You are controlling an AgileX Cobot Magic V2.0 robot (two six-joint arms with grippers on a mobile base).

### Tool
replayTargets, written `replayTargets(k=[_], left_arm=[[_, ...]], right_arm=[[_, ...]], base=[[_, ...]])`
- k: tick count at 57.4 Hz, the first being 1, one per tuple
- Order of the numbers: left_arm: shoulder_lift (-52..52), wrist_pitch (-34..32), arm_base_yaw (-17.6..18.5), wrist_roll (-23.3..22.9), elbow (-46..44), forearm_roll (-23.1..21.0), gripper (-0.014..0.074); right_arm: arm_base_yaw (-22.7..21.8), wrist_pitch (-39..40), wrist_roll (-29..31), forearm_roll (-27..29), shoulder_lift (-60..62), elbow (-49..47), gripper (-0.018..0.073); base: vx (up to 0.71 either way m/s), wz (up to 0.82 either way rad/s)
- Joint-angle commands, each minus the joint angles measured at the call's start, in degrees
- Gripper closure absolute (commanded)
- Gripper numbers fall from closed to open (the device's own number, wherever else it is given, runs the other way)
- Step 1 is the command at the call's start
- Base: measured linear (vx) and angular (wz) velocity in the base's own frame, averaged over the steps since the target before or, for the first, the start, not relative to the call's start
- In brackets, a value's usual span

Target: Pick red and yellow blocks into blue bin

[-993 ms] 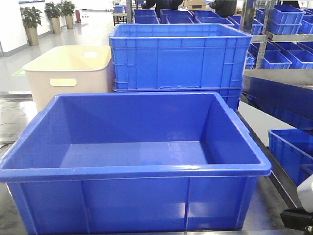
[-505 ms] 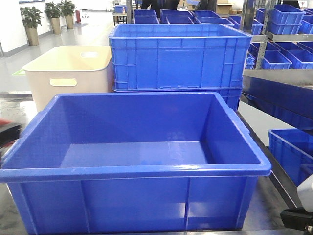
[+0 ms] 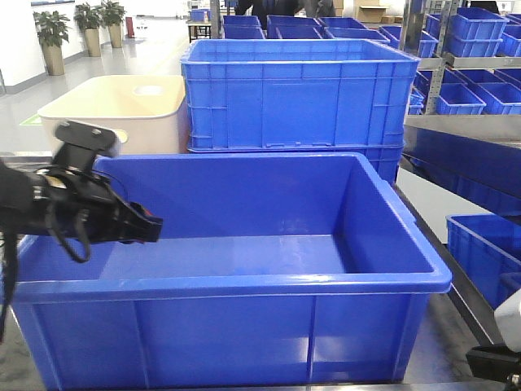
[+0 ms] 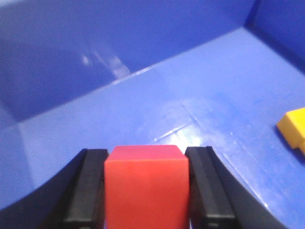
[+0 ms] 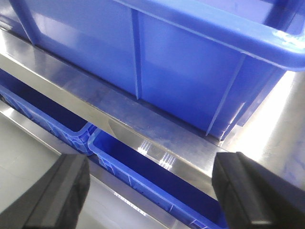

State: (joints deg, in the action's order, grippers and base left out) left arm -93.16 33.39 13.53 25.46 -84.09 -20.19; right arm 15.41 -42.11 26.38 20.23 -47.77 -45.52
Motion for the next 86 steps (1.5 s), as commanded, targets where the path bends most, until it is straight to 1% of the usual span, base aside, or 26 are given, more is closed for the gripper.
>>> replayTargets(k=[1,2,3,9,16,23,30,36,39,44,57,61,66,70,74,82,86], left_arm=[[0.28,-1.47,0.1,0.08,-4.17,-1.62,0.0048],[-0.04,-1.3,0.1,0.08,-4.38,-1.62,0.0033],[-0.44,-0.8,0.1,0.08,-4.66,-1.62,-0.0021],[-0.37,0.02,0.1,0.08,-4.66,-1.58,-0.0057],[1.28,2.08,0.1,0.08,-4.66,-1.34,-0.0046],[5.53,4.06,0.1,0.08,-4.66,-0.98,-0.0027],[11.66,8.34,0.1,-0.06,-4.61,-1.58,0.0004],[16.79,12.43,0.1,-1.16,-4.03,-1.58,0.0018],[20.39,13.53,0.1,-1.88,-2.13,-1.72,0.002],[26.29,13.85,0.1,-1.83,2.36,-2.29,0.002],[42.22,12.42,0.1,-1.89,18.94,-2.18,0.002],[46.97,11.45,0.1,-2.65,24.27,-1.9,0.002],[52.47,10.02,0.1,-7.13,29.98,-0.68,0.002],[55.84,9.11,0.1,-11.05,33.71,1.6,0.002],[58.39,8.61,0.1,-15.37,36.76,5.19,0.002],[60.95,8.5,0.1,-26.59,40.81,14.86,0.002],[61.0,8.8,0.1,-29.85,41.57,17.94,0.002]], right_arm=[[0.04,4.04,0.48,1.03,0.54,-1.62,-0.001],[0.04,4.04,0.48,1.03,0.54,-1.62,-0.001],[0.04,4.11,0.48,1.03,0.54,-1.62,-0.001],[0.04,4.3,0.48,1.03,0.54,-1.62,-0.001],[0.04,4.31,0.48,1.03,0.54,-1.62,-0.001],[0.04,4.31,0.48,1.03,0.54,-1.62,-0.001],[0.04,4.3,0.48,0.98,0.54,-1.62,-0.001],[0.04,4.3,0.48,0.98,0.54,-1.62,-0.001],[0.04,4.18,0.48,0.98,0.54,-1.62,-0.001],[0.04,3.91,0.48,0.75,0.54,-1.62,-0.001],[0.04,3.87,0.43,-0.09,0.54,-1.62,-0.001],[0.04,3.87,0.03,-0.39,0.54,-1.62,-0.001],[0.04,3.87,-2.84,-2.14,0.54,-1.62,-0.001],[-0.01,3.87,-6.52,-4.82,0.54,-1.62,-0.001],[-0.01,3.78,-11.38,-8.52,0.54,-1.62,-0.001],[-0.01,1.96,-23.76,-17.31,0.54,-1.62,-0.001],[-0.01,1.04,-28.14,-21.09,0.54,-1.62,-0.001]], base=[[0.0,0.0],[0.0,0.0],[0.0,0.0],[0.0,0.0],[0.0,0.0],[0.0,0.0],[0.0,0.0],[0.0,0.0],[0.0,0.0],[0.0,0.0],[0.0,0.0],[0.0,0.0],[0.0,0.0],[0.0,0.0],[0.0,0.0],[0.0,0.0],[0.0,0.0]])
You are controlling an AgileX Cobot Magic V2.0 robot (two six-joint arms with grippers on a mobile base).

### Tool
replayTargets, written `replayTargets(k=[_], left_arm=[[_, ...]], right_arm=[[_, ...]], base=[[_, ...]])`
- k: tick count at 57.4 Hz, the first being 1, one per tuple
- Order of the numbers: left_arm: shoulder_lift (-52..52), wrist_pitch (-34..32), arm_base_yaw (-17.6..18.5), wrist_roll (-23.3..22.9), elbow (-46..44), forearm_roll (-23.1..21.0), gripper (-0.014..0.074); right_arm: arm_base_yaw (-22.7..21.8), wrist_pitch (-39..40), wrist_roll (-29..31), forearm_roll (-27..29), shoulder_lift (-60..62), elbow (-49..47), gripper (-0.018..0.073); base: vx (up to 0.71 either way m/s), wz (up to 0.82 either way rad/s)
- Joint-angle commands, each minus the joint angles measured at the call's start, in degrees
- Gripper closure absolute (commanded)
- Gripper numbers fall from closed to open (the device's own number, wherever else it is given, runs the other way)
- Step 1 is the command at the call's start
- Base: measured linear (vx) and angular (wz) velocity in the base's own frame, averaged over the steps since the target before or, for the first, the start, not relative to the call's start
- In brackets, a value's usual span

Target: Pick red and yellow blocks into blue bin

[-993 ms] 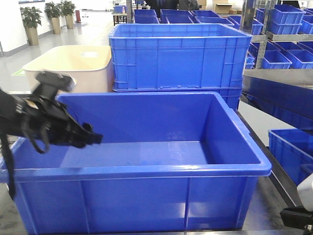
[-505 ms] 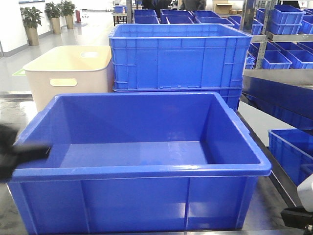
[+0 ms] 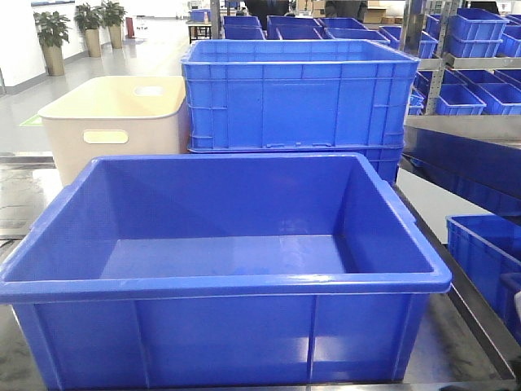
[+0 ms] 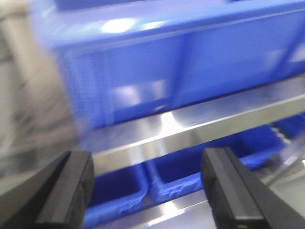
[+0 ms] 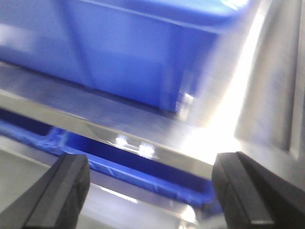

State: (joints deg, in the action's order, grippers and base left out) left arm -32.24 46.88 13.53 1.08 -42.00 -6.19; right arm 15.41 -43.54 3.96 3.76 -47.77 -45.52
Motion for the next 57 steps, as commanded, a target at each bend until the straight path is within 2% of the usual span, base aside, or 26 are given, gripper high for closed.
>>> replayTargets(k=[1,10,16,23,37,42,47,57], left_arm=[[0.08,-4.61,0.1,-6.24,-0.29,4.64,0.002],[0.08,-4.88,0.1,-7.69,0.44,6.19,0.0029],[0.02,-5.35,0.1,-7.69,0.59,6.19,0.0078],[0.02,-5.51,0.1,-7.69,0.59,5.89,0.0194],[0.02,-6.49,0.1,-7.69,0.59,6.19,0.048],[0.02,-7.51,0.1,-7.64,0.59,6.19,0.0554],[0.02,-7.25,0.1,-7.64,0.59,5.89,0.0606],[0.02,-6.99,0.1,-7.64,0.59,5.89,0.0604]], right_arm=[[-0.01,2.29,-6.31,-5.53,0.54,-1.62,-0.001],[-0.01,0.76,-8.84,-8.01,0.54,-1.62,0.0003],[-0.01,0.34,-8.67,-7.96,0.54,-1.62,0.0059],[-0.01,0.29,-8.59,-7.89,0.54,-1.62,0.0183],[-0.01,0.28,-8.41,-7.89,0.54,-1.62,0.0491],[-0.01,0.56,-8.46,-7.89,0.54,-1.62,0.0577],[-0.01,0.47,-8.6,-7.65,0.54,-1.62,0.0575],[-0.01,0.33,-8.6,-7.7,0.54,-1.62,0.0572]], base=[[0.0,0.0],[0.0,0.0],[0.0,0.0],[0.0,0.0],[0.0,0.0],[0.0,0.0],[0.0,0.0],[0.0,0.0]])
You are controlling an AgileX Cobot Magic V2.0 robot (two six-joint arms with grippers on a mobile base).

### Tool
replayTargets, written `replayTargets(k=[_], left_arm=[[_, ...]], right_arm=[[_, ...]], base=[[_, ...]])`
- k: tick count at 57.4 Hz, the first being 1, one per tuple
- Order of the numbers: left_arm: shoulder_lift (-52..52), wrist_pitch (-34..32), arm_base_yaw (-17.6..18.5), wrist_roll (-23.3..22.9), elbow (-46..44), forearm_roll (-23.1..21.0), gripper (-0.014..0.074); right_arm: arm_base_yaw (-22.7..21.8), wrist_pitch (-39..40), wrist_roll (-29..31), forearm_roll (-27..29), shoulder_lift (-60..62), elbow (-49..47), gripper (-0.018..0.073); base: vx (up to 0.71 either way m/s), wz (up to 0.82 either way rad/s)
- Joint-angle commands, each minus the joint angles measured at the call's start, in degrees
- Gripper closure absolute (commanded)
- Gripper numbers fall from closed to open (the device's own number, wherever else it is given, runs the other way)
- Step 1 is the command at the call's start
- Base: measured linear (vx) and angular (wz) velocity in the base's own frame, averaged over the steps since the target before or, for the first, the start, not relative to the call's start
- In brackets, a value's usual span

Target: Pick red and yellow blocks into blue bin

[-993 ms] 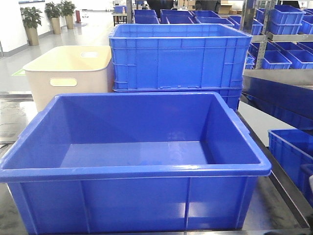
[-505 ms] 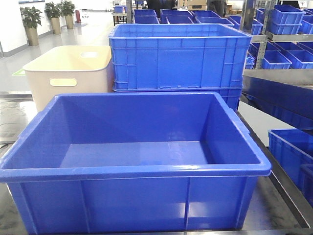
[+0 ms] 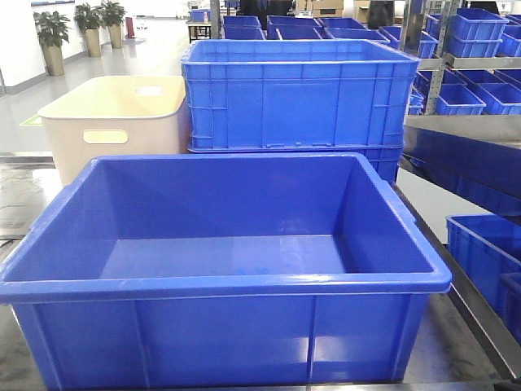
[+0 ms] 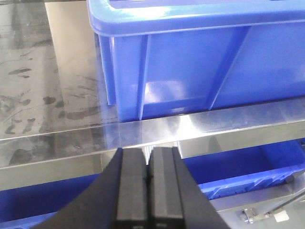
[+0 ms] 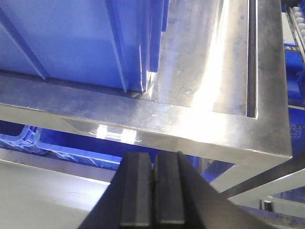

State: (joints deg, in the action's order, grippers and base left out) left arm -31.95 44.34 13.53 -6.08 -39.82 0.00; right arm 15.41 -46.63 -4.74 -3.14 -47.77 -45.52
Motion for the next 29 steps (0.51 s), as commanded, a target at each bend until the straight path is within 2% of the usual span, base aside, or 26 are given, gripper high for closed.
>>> replayTargets(k=[1,22,29], left_arm=[[-0.28,-4.45,0.1,-0.47,-1.58,-0.3,0.0604],[-0.28,-4.45,0.1,-0.47,-1.58,-0.3,0.0603],[3.51,-4.49,-1.03,-0.24,-1.48,0.0,0.0603]], right_arm=[[-0.01,3.42,0.11,-0.8,0.54,-1.62,0.0572],[-0.01,3.42,0.11,-0.8,0.54,-1.62,0.0572],[-0.01,3.42,0.11,-0.8,0.54,-1.62,0.0571]], base=[[0.0,0.0],[0.0,0.0],[0.0,0.0]])
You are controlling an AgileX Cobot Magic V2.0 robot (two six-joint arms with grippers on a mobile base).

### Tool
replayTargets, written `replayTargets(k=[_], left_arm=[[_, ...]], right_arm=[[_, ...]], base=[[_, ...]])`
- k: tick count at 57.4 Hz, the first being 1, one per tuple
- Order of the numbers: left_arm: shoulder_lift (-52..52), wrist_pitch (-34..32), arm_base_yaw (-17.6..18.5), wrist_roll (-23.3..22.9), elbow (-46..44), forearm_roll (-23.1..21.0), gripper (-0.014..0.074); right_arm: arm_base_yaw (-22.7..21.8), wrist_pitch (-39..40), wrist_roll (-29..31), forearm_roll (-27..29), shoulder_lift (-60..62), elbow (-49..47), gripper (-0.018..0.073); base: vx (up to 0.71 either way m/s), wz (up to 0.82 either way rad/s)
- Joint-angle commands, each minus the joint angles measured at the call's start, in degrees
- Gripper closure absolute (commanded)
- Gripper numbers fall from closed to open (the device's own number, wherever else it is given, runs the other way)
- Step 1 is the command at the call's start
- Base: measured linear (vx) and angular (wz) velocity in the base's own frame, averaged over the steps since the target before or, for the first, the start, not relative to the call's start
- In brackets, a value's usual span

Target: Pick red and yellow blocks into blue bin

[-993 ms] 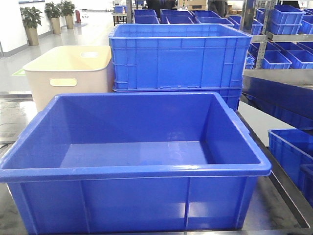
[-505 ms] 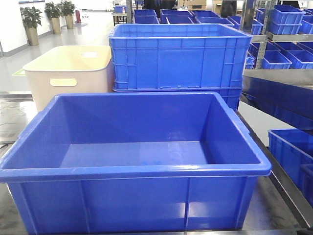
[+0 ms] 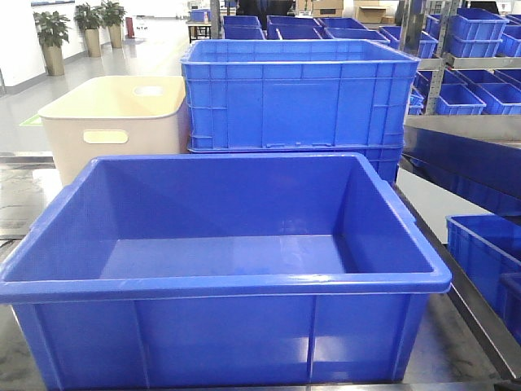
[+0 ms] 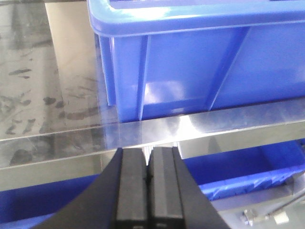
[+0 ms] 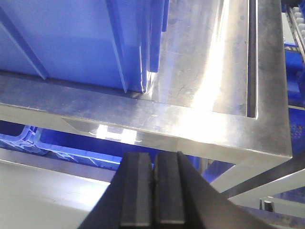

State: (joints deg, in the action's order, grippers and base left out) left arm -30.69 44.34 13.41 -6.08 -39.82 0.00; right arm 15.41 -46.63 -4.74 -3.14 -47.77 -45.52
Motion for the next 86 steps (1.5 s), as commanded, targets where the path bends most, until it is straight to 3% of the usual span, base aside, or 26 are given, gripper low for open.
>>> replayTargets(k=[1,18,34,47,69,86], left_arm=[[3.06,-4.51,-1.34,-0.29,-1.23,0.0,0.0603],[17.87,-18.36,-11.93,-0.29,13.96,-0.7,0.0603],[28.91,-29.52,-16.48,-0.29,30.01,-0.79,0.0603],[32.41,-43.8,-17.08,-0.3,40.61,-0.78,0.0603],[32.41,-46.35,-16.37,0.78,40.37,2.45,0.0603],[32.41,-46.35,-16.37,1.1,40.37,2.24,0.0603]], right_arm=[[-0.01,3.42,0.11,-0.8,0.54,-1.62,0.0569],[-0.01,3.42,0.11,-0.97,0.54,-1.62,0.0569],[-0.01,3.43,0.11,-0.96,0.54,-1.62,0.0569],[-0.01,3.36,0.11,-0.96,0.54,-1.62,0.0569],[-0.01,3.32,0.11,-0.96,0.54,-1.62,0.0569],[-0.01,3.32,0.11,-0.96,0.54,-1.62,0.0569]], base=[[0.0,0.0],[0.0,0.0],[0.0,0.0],[0.0,0.0],[0.0,0.0],[0.0,0.0]])
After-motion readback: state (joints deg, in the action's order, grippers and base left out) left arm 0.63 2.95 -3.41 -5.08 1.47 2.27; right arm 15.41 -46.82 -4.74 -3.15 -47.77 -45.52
